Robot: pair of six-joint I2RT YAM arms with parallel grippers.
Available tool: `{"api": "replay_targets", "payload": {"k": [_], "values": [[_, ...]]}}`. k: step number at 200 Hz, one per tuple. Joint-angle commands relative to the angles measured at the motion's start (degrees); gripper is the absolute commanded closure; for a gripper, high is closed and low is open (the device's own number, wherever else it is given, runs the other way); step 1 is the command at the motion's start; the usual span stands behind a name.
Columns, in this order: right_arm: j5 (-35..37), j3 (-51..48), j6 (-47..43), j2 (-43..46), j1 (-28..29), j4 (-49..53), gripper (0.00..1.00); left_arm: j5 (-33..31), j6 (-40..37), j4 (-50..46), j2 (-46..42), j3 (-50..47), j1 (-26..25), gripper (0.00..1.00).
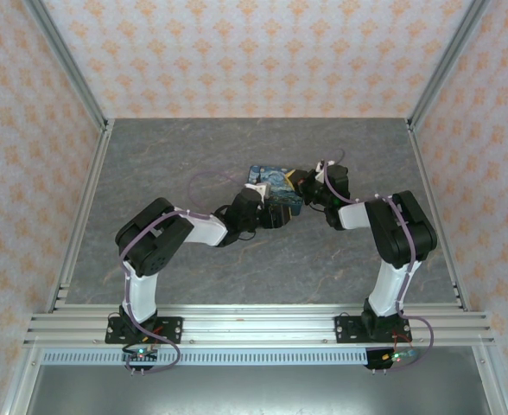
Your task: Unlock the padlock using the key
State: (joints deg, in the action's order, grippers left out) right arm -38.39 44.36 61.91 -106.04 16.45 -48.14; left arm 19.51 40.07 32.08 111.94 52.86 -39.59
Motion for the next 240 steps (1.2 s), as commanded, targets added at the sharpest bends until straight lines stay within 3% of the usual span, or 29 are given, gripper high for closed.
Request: {"api": "replay_targets", "payload": {"k": [1, 130, 192, 240], "values": [[-0.14, -1.29, -0.21, -1.98, -0.06, 1.29, 1.00, 3.00, 4.22, 5.16, 1.88, -0.69, -0.56, 0.26], [-0.44, -1.64, -0.12, -2.26, -0.06, 1.12, 1.00, -1.30, 5.74, 4.51, 1.37, -0.21, -2.77, 0.27], [-0.47, -2.13, -0.12, -2.59, -0.06, 0.42, 1.00, -2.68, 14.33, 12.41, 4.19, -1.58, -2.68, 0.27], [-1.08, -2.48, 0.01, -2.99, -0.09, -0.29, 1.00, -4.30, 14.15, 10.85, 5.47, -0.98, -2.69, 0.27]]}}
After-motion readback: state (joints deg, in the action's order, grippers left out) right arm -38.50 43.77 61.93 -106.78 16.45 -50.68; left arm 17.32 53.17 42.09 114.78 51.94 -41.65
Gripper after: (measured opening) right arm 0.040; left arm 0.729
